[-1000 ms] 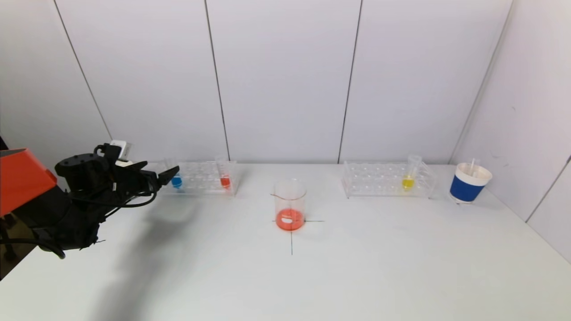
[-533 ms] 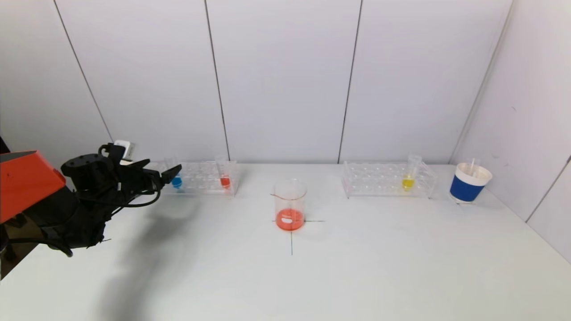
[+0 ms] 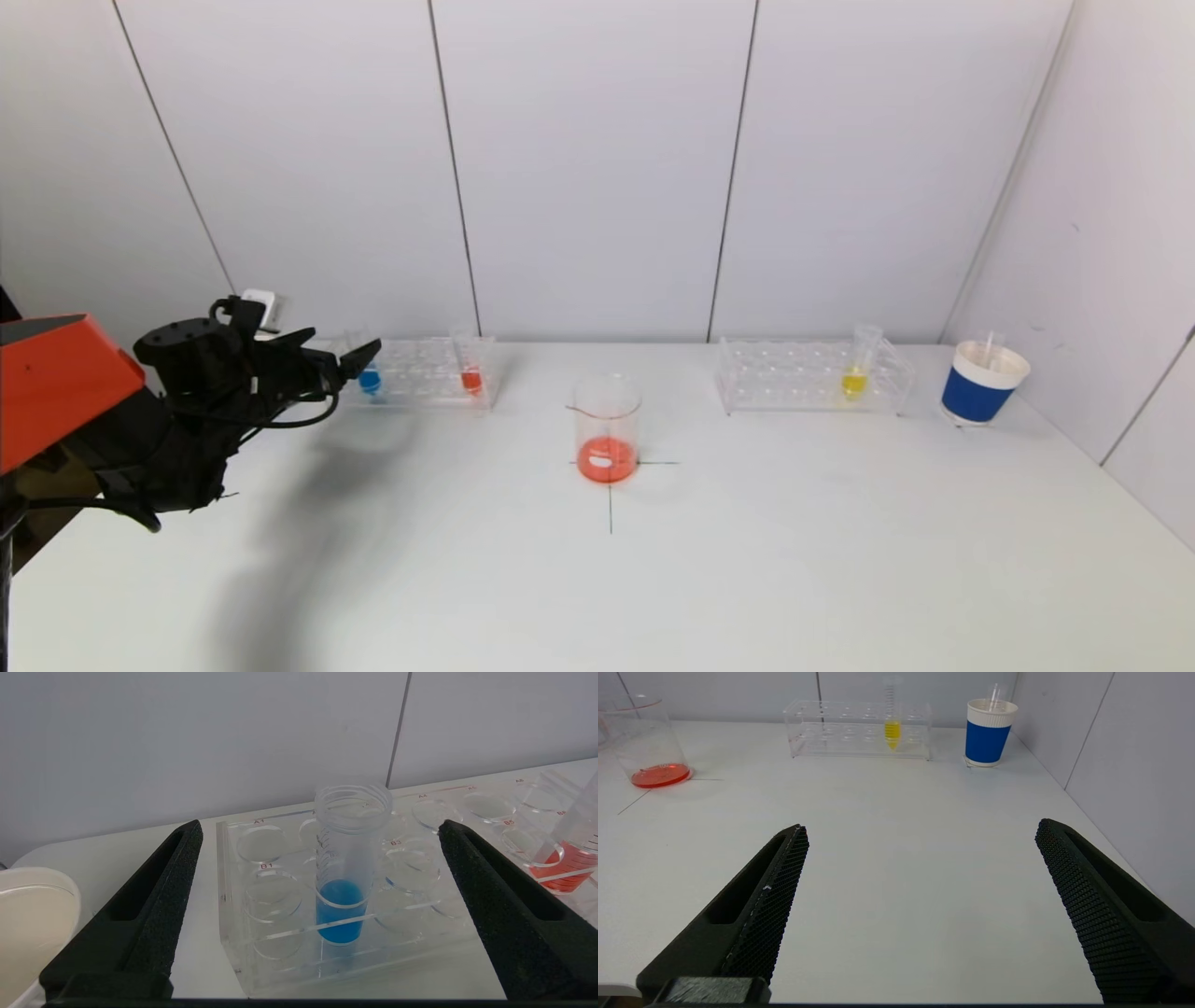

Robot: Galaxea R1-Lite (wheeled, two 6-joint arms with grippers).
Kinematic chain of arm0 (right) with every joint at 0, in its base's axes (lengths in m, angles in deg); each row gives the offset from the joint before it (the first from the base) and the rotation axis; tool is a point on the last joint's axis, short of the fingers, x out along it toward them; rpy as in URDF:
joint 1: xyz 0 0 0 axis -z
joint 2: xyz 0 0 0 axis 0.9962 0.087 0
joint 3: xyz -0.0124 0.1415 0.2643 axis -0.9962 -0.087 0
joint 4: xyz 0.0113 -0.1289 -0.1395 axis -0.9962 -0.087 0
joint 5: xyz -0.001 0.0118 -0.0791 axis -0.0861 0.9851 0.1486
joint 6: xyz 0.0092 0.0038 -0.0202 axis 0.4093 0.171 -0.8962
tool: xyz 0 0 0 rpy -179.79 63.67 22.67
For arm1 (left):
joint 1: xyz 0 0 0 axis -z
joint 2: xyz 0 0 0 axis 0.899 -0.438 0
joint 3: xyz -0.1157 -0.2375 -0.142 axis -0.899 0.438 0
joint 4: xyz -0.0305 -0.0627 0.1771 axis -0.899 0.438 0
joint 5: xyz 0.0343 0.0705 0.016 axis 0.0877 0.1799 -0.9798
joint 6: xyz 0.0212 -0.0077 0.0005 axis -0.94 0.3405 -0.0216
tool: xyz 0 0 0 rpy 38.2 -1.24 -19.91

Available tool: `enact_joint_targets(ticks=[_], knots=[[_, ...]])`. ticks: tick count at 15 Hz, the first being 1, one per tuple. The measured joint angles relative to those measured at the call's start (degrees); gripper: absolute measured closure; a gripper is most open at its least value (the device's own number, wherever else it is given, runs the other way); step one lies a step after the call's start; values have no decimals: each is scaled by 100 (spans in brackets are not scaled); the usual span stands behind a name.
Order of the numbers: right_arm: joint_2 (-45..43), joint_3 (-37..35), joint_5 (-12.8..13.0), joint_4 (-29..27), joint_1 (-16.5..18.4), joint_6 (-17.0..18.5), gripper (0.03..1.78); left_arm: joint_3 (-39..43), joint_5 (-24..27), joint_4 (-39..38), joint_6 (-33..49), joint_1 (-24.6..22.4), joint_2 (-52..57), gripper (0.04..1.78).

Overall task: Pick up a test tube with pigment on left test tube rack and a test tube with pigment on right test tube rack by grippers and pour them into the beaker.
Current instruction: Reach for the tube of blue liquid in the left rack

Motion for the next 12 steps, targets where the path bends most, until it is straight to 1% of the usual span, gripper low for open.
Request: enact_joint_targets(ticks=[12], knots=[[0,0,1,0,0,-1,4,-100,-33,2,0,108,-107,6]])
